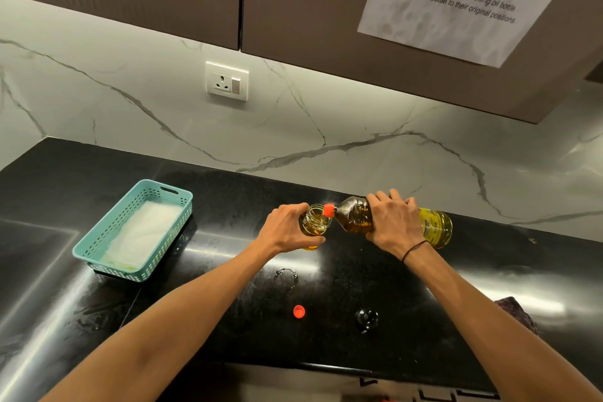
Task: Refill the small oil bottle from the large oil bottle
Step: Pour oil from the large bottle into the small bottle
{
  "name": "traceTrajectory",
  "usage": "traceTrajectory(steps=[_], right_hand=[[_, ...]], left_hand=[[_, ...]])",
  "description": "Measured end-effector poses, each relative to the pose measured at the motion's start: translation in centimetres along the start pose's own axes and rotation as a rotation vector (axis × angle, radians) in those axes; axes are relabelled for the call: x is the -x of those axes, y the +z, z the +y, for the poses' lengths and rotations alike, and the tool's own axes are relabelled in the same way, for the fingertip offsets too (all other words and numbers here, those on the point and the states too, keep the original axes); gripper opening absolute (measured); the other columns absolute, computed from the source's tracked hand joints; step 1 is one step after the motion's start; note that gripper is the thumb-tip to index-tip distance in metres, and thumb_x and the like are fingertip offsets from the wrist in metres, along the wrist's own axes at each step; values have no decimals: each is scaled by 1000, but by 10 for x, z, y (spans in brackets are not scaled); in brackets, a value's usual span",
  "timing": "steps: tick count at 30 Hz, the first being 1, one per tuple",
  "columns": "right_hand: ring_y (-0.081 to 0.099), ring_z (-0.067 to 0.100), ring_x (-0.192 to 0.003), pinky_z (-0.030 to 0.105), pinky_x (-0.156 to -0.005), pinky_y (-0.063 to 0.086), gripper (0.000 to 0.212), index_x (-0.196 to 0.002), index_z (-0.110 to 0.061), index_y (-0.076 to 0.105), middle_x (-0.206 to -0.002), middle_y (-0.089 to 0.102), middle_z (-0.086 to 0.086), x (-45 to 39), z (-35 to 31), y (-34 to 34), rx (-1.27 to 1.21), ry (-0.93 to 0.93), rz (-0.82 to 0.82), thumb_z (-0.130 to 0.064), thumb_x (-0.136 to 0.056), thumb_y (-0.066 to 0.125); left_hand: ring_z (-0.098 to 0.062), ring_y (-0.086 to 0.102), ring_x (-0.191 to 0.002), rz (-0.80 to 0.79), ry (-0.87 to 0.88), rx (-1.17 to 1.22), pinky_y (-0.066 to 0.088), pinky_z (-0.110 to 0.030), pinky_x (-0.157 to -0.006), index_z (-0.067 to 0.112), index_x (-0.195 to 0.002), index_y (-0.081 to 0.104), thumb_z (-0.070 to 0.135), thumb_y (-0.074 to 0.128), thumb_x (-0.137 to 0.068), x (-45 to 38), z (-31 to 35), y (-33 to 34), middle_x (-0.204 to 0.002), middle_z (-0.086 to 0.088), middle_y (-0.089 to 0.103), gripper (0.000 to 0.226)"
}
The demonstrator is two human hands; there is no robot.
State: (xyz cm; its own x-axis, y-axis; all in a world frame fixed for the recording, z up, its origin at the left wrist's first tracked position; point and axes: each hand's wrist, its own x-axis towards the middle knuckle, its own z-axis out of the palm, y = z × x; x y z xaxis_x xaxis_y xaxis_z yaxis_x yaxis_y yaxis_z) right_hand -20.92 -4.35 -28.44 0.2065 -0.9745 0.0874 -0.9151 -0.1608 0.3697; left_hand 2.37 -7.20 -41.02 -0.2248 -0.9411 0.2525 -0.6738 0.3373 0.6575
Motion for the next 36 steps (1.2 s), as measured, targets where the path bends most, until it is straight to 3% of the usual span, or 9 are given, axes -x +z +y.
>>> traceTrajectory(steps=[12, 20, 32, 36], right_hand=[[56, 23, -104, 43, -86, 48, 65, -123, -24, 57, -110, 63, 0, 2, 1, -4, 2, 10, -7, -54, -72, 83], [56, 23, -105, 44, -86, 48, 65, -122, -24, 56, -110, 62, -1, 4, 1, -6, 9, 14, -5, -54, -71, 84], [57, 23, -105, 44, -86, 49, 64, -121, -25, 58, -109, 64, -1, 6, 0, -7, 23, 20, 4, -54, -71, 84], [57, 23, -105, 44, -86, 49, 66, -123, -24, 57, -111, 64, 0, 7, 0, -7, 15, 18, 3, -55, -71, 85]], left_hand=[[-11, 67, -83, 0, 9, 9, 59, -25, -78, 20, -113, 65, 68, 84, -75, -1, 1, 0, -99, 5, 71, 64], [-12, 68, -81, 5, 9, 5, 63, -33, -78, 21, -109, 65, 69, 84, -73, 0, 3, -1, -96, 5, 73, 63], [-11, 67, -80, 1, 14, 13, 57, -25, -75, 20, -109, 66, 64, 86, -75, 3, 5, -2, -93, 8, 69, 59], [-12, 67, -81, -2, 20, 13, 60, -28, -77, 20, -109, 66, 65, 85, -75, 4, 5, -2, -96, 4, 73, 60]])
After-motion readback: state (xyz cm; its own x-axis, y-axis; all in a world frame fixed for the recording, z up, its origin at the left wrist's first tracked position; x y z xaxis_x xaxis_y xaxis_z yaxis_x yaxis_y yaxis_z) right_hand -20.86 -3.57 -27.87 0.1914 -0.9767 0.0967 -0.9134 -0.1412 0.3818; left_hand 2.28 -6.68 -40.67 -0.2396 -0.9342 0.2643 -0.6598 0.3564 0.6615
